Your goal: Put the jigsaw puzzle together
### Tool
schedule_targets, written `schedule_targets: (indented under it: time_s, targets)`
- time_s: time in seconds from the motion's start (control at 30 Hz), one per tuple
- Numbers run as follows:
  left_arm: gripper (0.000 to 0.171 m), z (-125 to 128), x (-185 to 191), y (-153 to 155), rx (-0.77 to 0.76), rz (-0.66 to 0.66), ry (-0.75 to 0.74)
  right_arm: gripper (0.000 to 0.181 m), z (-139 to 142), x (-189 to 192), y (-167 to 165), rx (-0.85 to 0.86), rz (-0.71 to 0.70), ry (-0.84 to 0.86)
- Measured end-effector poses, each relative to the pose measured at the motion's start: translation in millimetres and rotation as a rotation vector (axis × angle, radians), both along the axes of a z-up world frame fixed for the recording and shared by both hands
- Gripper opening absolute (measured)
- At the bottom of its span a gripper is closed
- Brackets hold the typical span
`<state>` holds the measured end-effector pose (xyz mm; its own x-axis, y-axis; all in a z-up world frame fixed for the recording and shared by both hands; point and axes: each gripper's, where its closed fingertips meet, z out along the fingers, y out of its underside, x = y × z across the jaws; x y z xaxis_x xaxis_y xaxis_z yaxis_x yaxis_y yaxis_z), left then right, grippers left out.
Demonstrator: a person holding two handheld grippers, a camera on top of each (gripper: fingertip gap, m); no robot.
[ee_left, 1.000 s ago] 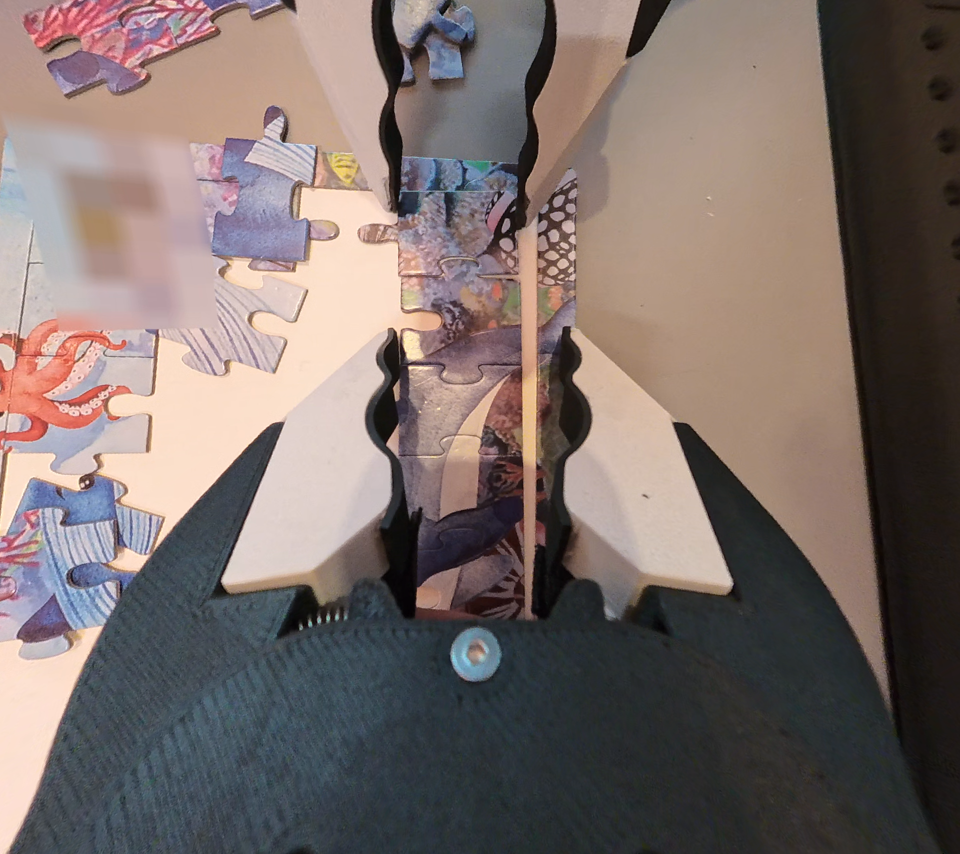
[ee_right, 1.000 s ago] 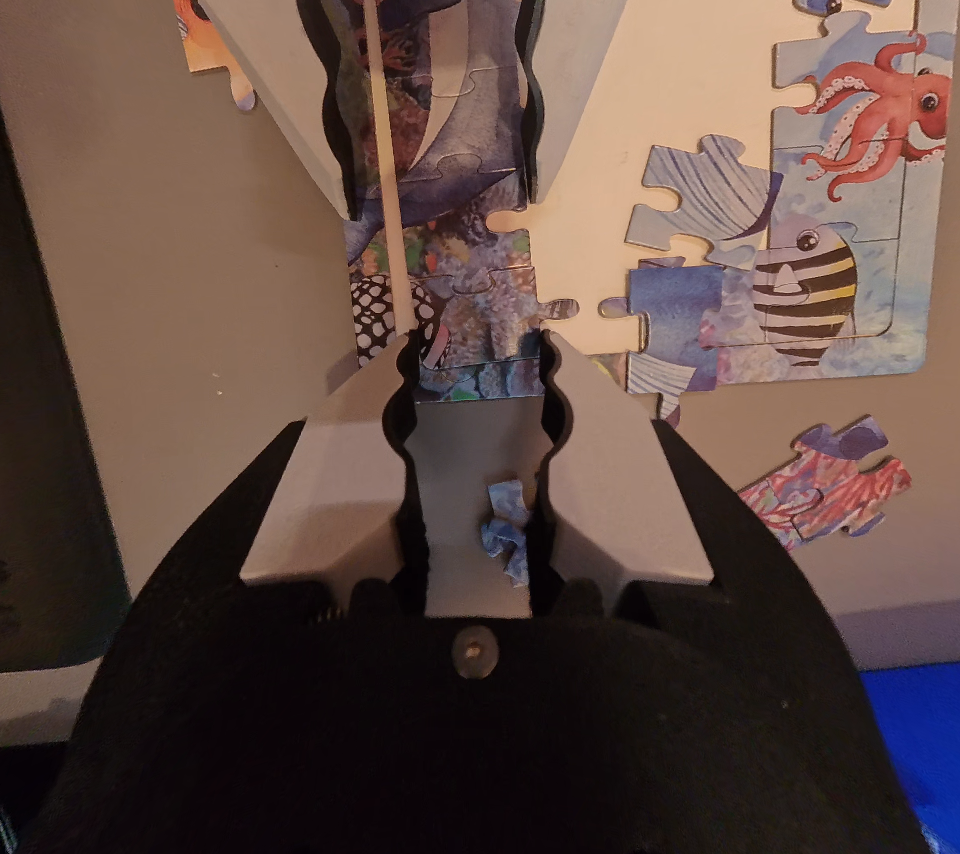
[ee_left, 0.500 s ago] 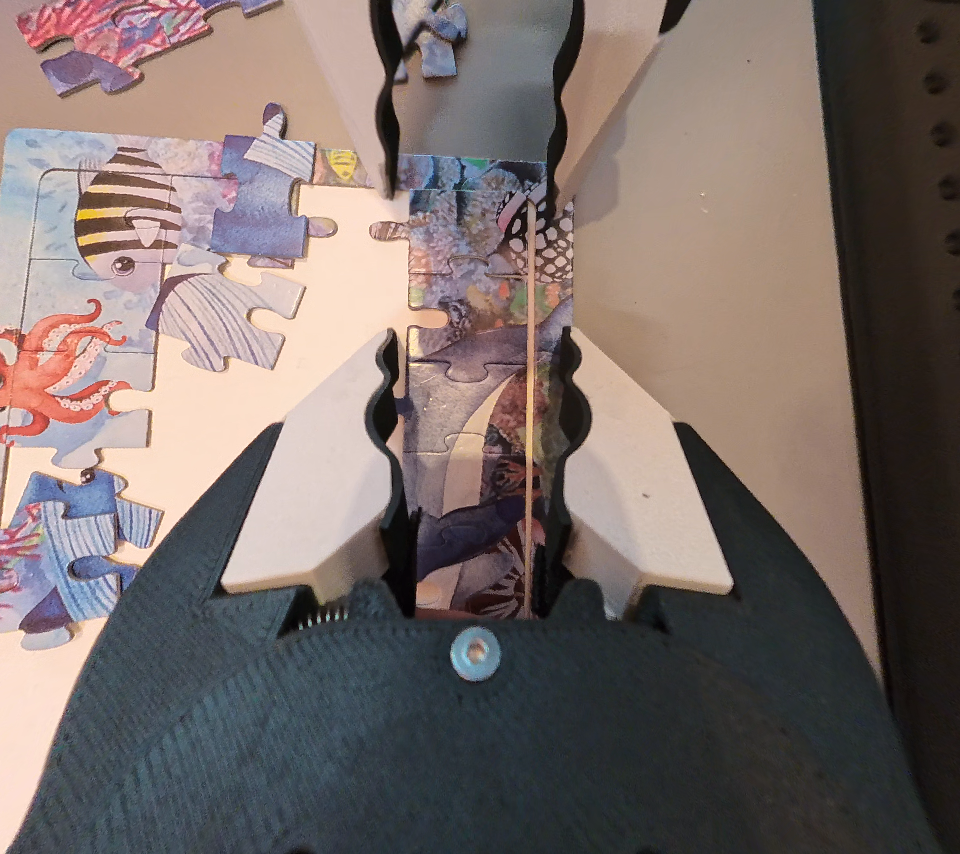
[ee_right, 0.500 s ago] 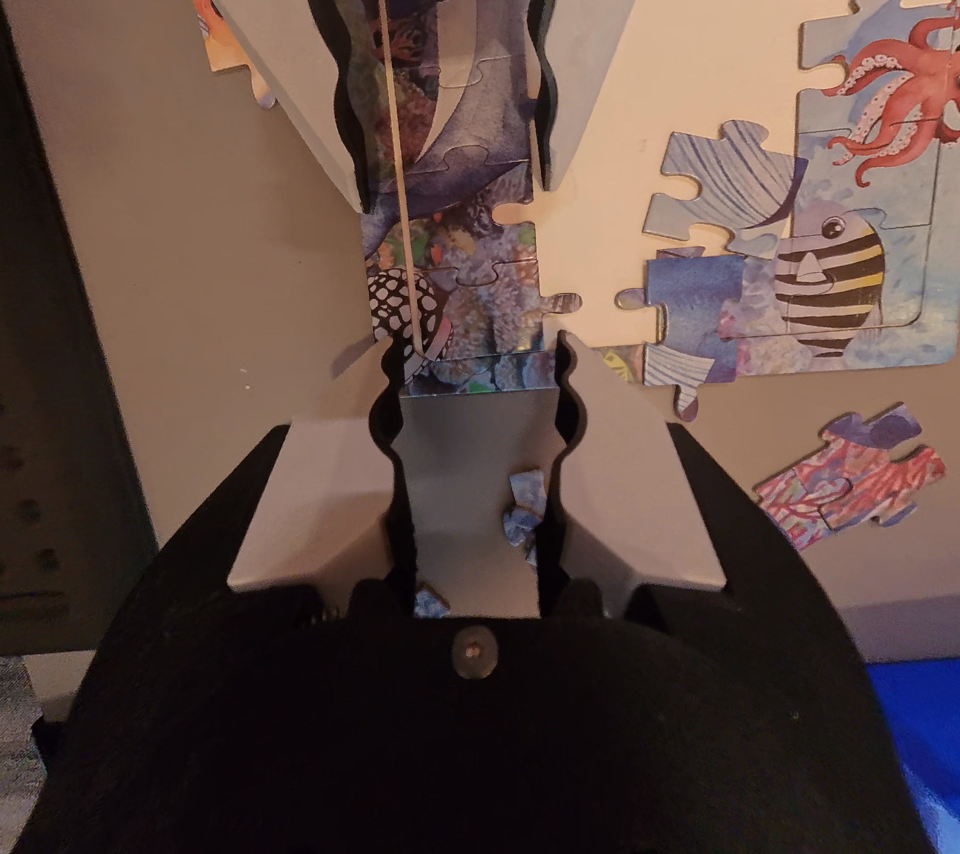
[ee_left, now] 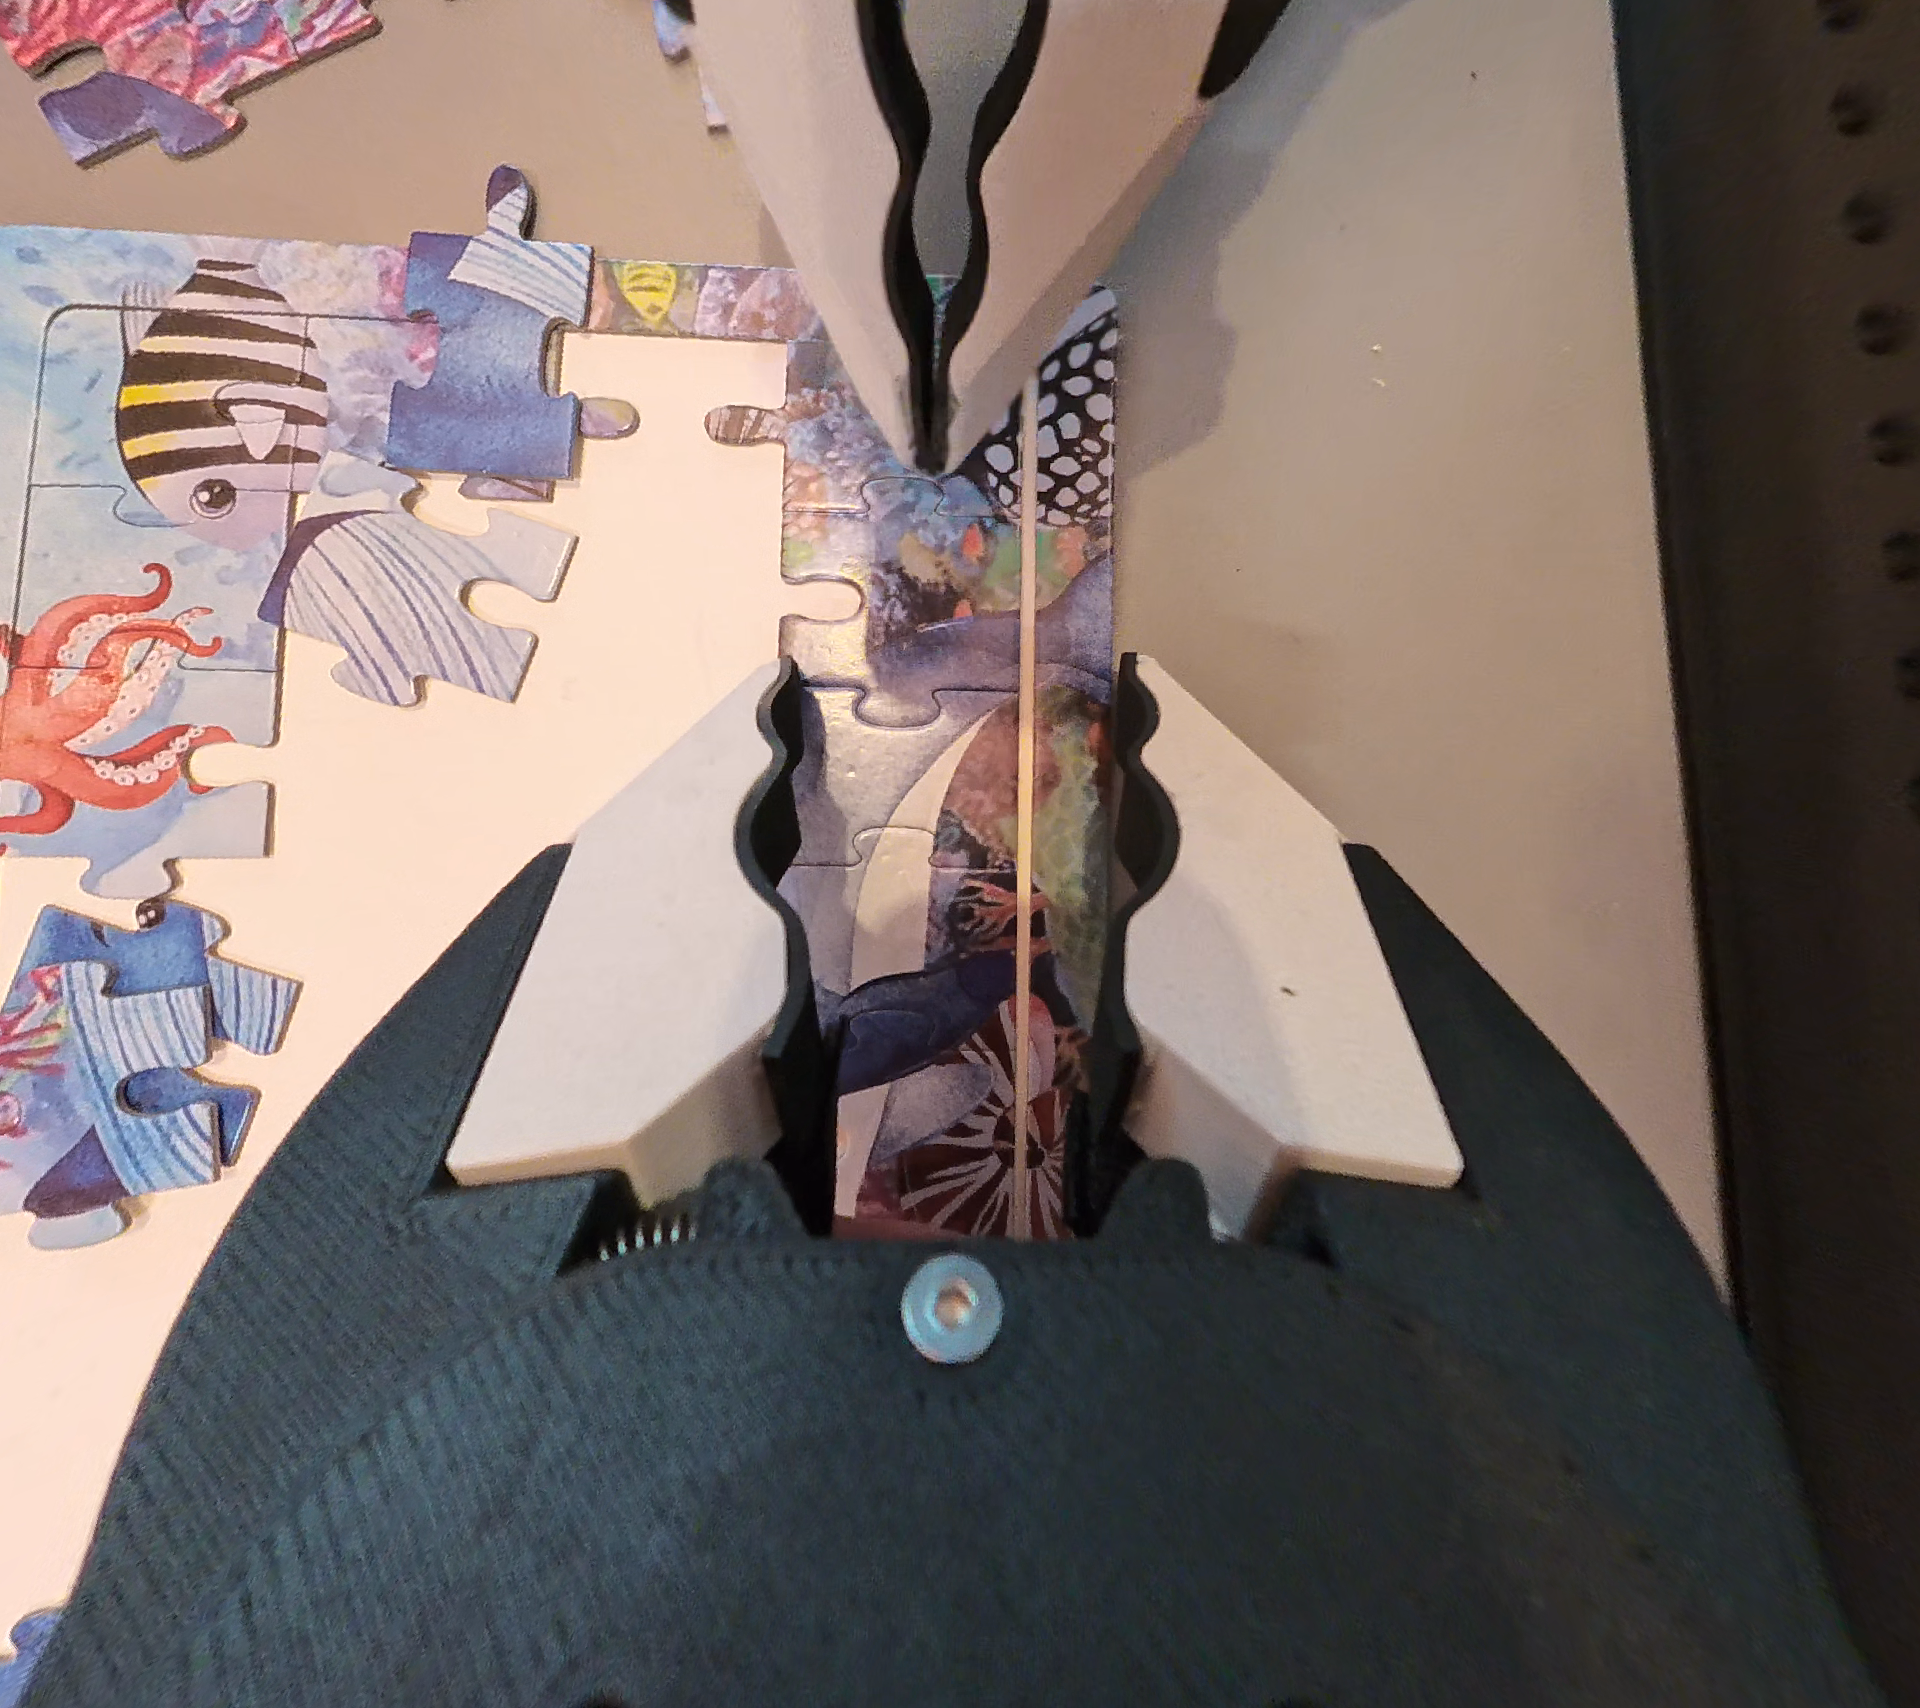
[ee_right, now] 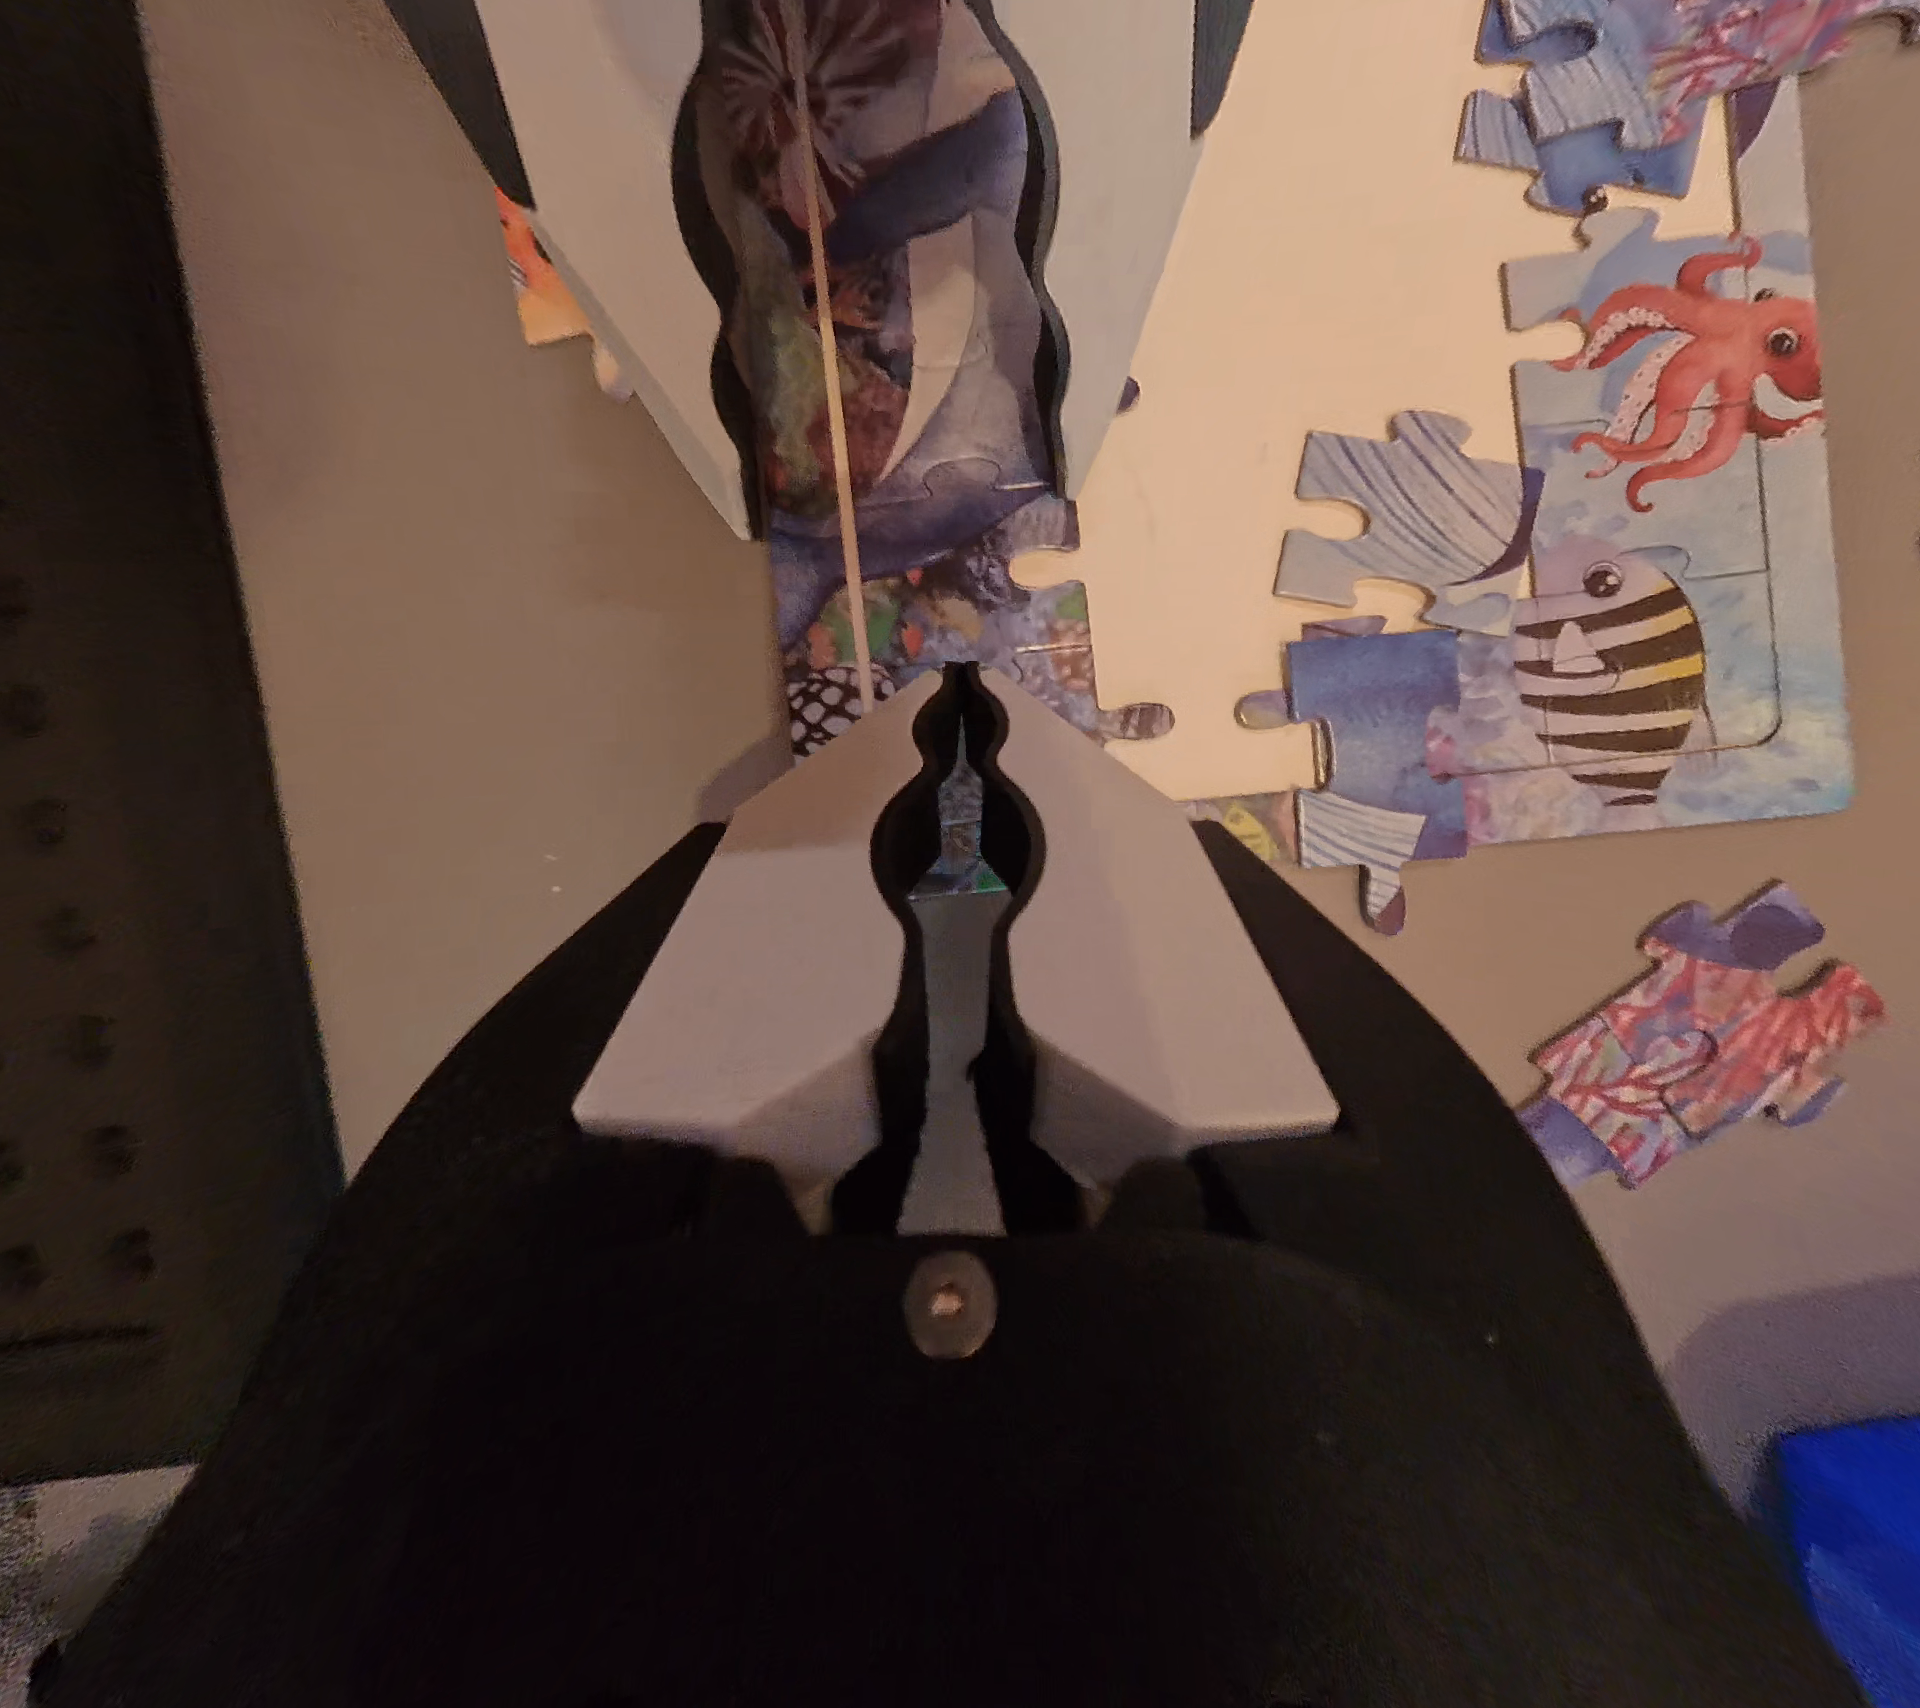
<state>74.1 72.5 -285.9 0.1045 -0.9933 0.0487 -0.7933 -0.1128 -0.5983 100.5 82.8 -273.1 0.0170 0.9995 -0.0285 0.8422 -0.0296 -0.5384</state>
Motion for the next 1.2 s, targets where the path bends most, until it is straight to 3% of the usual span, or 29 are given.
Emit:
schedule_targets:
  time_s: [0.07,0.17,0.3,0.4,0.47,0.57,0.77,0.9,0.97,1.03,1.2]
  targets:
    - [0.059,0,0,0,-0.002,0.0,0.0,0.0,-14,4,-5,-0.019,0.002,-0.053]
    - [0.059,1,-2,0,0.003,0.0,0.003,0.0,-12,6,-3,0.001,-0.007,-0.049]
    - [0.06,14,-16,5,0.029,0.027,-0.003,0.003,9,7,4,-0.013,-0.08,0.056]
    - [0.068,15,-36,6,0.056,0.054,0.025,0.061,1,9,2,-0.024,-0.094,0.006]
    - [0.076,7,-47,-1,0.055,0.056,0.056,0.075,-4,6,-1,-0.015,-0.066,-0.009]
    - [0.082,-3,-57,-5,0.095,0.067,0.093,0.083,-18,8,1,0.021,-0.045,-0.078]
    - [0.054,-3,-52,-10,0.106,0.107,0.03,0.063,-16,7,-2,0.038,-0.046,-0.105]
    - [0.04,-2,-50,-14,0.127,0.095,0.026,0.061,-16,9,-5,0.038,-0.057,-0.119]
    - [0.044,-1,-52,-11,0.154,0.102,0.034,0.061,-16,9,-5,0.053,-0.05,-0.14]
    - [0.052,2,-56,-9,0.165,0.113,0.038,0.076,-13,2,-3,0.07,-0.054,-0.136]
    - [0.057,30,-85,2,0.173,0.189,-0.013,0.082,-11,-18,-5,0.049,-0.027,-0.115]
